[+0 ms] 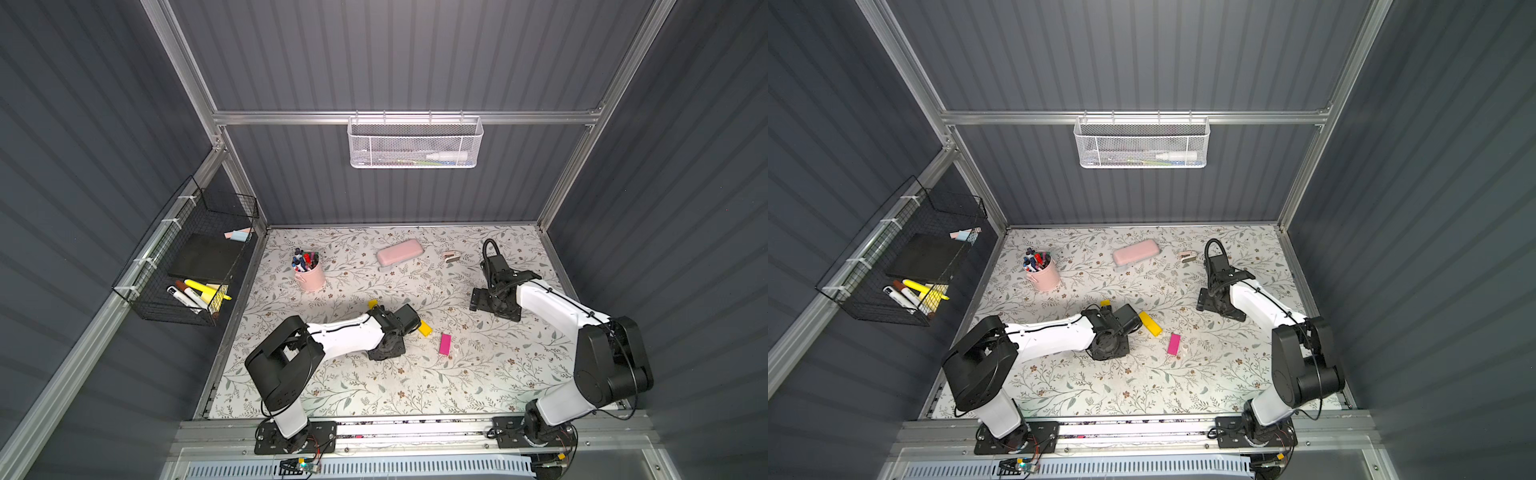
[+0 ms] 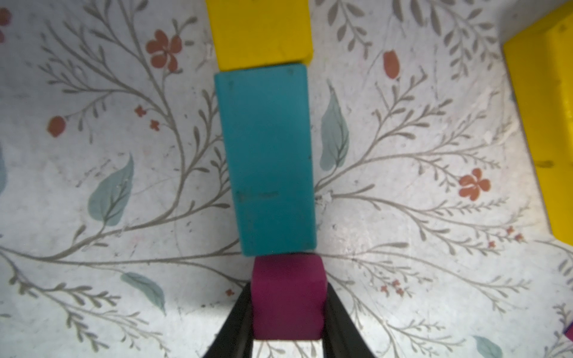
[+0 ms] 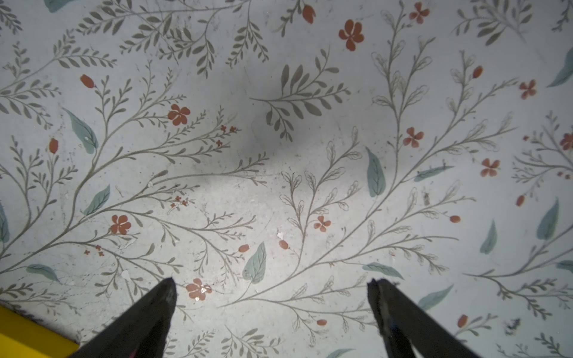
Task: Assemble the letter v with building blocks
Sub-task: Assemble the building block at the center of the board.
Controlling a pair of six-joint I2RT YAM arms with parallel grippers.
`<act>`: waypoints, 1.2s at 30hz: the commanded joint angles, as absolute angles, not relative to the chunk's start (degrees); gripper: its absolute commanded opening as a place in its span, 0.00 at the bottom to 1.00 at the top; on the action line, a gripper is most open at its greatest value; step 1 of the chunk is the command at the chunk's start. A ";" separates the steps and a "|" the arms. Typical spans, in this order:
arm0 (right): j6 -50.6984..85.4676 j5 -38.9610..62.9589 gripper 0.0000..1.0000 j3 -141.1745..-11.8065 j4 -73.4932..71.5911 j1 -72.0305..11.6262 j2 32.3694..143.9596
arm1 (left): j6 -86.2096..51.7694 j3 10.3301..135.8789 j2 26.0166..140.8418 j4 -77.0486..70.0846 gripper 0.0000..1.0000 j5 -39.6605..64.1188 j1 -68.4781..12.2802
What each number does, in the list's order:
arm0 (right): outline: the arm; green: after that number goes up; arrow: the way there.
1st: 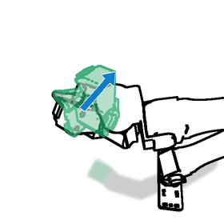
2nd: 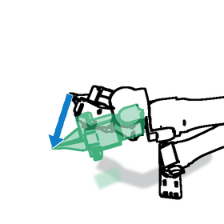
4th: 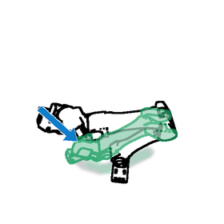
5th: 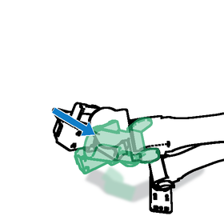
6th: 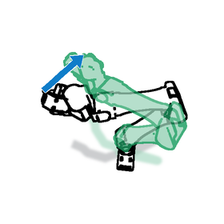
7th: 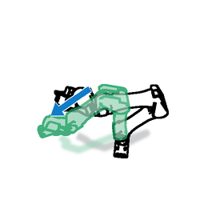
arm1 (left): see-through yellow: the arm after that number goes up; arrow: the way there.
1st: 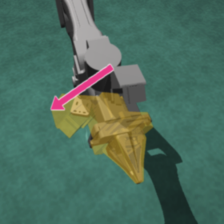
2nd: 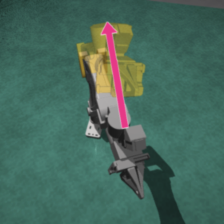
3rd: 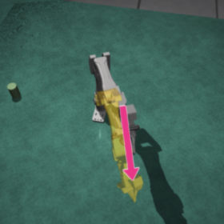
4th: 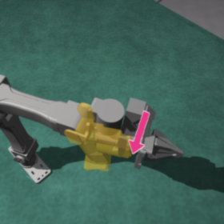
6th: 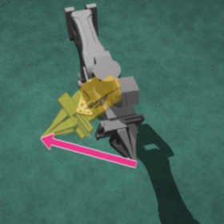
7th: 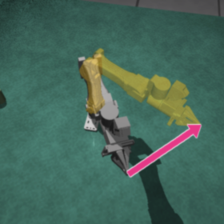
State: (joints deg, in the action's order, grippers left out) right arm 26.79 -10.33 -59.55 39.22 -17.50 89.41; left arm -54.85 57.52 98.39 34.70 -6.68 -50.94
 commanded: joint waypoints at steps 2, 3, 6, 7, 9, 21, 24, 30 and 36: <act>26.77 -10.37 0.99 -60.38 40.27 -17.31 90.15 | -55.28 56.77 100.55 36.20 0.35 -8.35 -50.10; 26.73 -10.36 0.99 -60.38 40.28 -17.31 90.10 | -55.34 56.72 100.55 36.21 0.35 -8.44 -50.15; 26.73 -10.37 0.99 -60.38 40.34 -17.31 90.13 | -55.37 56.60 100.55 35.74 0.35 -8.36 -50.07; 26.78 -10.27 0.99 -60.38 40.32 -17.31 90.05 | -55.26 56.66 100.63 35.60 0.35 -8.20 -50.09; 26.74 -10.46 0.99 -60.29 40.39 -17.31 89.96 | -55.19 56.65 100.79 35.51 0.35 -8.09 -50.08; 26.78 -10.31 0.99 -60.38 40.42 -17.31 90.00 | -55.11 56.64 100.55 35.15 0.52 -7.73 -50.09; 26.74 -10.13 0.99 -60.47 40.72 -17.31 89.96 | -55.11 56.71 100.25 35.50 0.55 -7.82 -50.04; 26.07 -7.91 0.99 -61.00 41.18 -18.16 89.15 | -55.11 57.25 97.90 36.44 0.67 -9.17 -50.07; 26.63 -5.81 0.99 -61.49 41.83 -22.16 86.84 | -52.95 58.75 93.10 38.06 0.82 -12.71 -50.14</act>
